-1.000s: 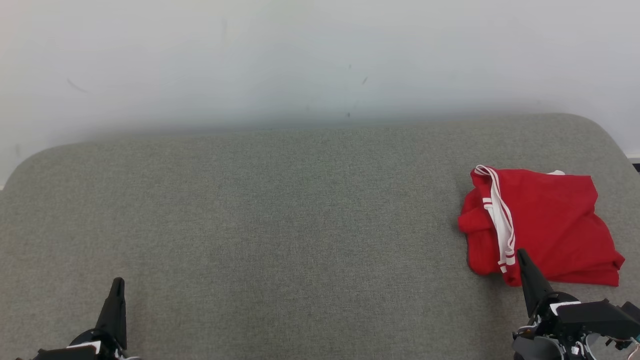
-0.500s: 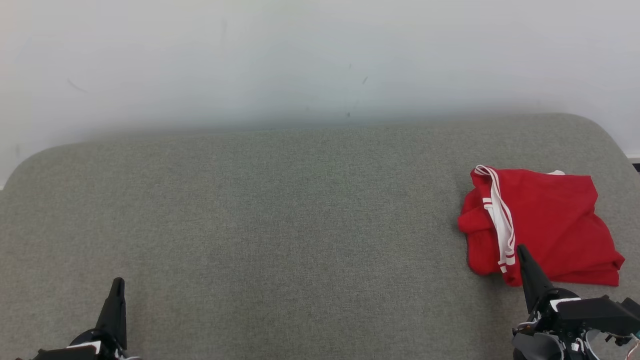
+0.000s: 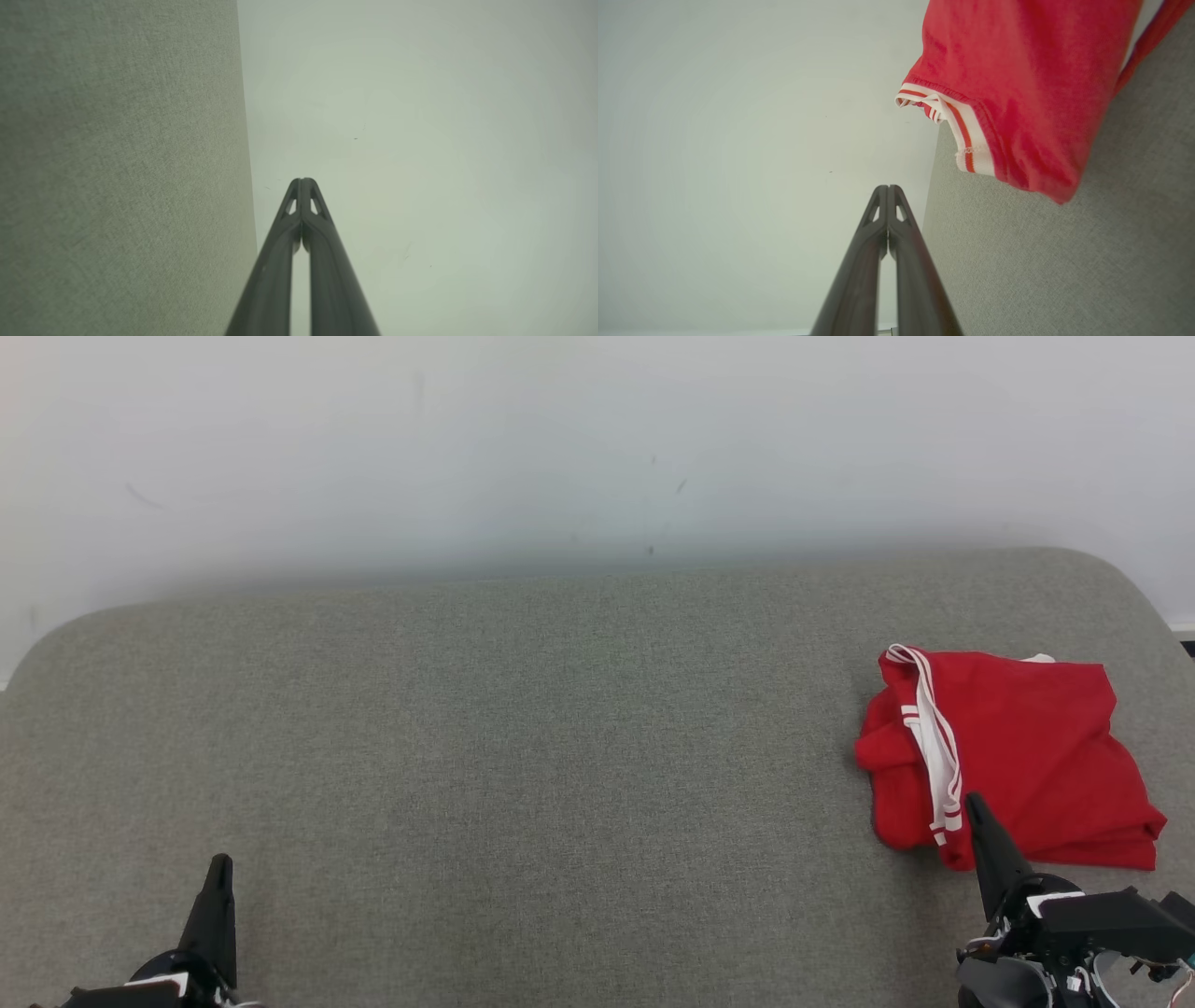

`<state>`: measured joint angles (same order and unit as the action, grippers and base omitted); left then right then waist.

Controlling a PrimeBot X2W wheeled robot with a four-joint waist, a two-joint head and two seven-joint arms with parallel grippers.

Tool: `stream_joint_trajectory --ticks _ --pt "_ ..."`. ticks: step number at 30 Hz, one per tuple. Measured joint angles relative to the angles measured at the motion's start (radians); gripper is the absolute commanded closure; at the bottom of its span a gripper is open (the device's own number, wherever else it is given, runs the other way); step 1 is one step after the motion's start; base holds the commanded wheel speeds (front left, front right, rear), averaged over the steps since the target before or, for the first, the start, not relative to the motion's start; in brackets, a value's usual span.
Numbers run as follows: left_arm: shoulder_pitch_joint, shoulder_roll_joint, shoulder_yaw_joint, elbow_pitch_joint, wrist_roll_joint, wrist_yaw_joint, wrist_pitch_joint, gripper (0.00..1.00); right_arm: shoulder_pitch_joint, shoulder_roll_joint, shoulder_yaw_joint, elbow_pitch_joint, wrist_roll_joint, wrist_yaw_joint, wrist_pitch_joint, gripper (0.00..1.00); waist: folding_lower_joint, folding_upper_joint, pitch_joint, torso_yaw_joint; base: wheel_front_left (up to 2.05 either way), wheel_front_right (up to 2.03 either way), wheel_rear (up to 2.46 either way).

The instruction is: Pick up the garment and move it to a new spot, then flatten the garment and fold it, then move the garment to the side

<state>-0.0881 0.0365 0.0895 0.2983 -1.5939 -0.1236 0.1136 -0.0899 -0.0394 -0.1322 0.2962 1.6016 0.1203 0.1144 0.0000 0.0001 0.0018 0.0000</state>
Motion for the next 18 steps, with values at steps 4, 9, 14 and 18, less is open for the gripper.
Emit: stream_joint_trajectory --ticks 4,9,14,18 --pt "0.0 0.0 0.0 0.0 0.0 0.0 0.0 1.0 0.0 0.0 0.0 0.0 0.0 0.0 0.0 1.0 0.0 0.0 0.0 0.0 0.0 0.0 0.0" --pt "0.0 0.0 0.0 0.0 0.0 0.0 0.0 1.0 0.0 0.0 0.0 0.0 0.0 0.0 0.0 1.0 0.0 0.0 0.0 0.0 0.0 0.0 0.0" --pt "0.0 0.0 0.0 0.0 0.0 0.0 0.0 1.0 0.0 0.0 0.0 0.0 0.0 0.0 0.0 1.0 0.0 0.0 0.0 0.0 0.0 0.0 0.0" --pt "0.0 0.0 0.0 0.0 0.0 0.0 0.0 1.0 0.0 0.0 0.0 0.0 0.0 0.0 0.0 1.0 0.0 0.0 0.0 0.0 0.0 0.0 0.0"
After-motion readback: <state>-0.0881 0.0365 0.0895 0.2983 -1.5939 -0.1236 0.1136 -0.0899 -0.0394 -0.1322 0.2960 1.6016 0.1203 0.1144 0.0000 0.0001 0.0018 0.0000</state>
